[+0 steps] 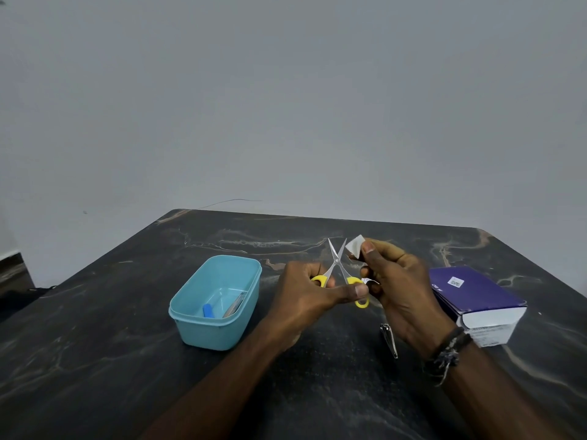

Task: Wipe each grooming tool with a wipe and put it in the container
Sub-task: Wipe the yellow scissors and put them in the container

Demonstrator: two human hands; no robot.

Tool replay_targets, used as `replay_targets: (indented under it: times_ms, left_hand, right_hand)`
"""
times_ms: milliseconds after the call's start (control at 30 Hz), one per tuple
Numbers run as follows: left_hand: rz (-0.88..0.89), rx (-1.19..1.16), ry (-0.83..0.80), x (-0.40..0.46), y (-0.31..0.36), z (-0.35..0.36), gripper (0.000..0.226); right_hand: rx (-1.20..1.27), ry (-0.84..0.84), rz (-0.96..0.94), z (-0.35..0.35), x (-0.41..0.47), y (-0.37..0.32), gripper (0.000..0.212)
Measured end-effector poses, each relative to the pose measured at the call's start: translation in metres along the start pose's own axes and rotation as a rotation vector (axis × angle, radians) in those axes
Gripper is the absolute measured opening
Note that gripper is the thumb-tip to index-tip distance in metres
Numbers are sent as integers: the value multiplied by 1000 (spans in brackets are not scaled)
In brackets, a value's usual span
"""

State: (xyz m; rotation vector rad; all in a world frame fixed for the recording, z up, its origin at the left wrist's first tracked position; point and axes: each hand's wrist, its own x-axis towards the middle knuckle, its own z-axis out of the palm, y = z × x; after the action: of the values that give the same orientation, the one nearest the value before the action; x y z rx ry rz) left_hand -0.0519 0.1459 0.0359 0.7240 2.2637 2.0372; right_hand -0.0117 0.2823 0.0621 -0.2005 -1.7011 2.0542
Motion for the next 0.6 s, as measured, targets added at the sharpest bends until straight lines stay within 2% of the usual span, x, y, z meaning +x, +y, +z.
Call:
replay_targets:
  times_ms: [600]
  left_hand:
    - [-15,36,-43,-2,1,3,45]
  right_hand:
    - [-192,52,-158,8,-11,-4,17]
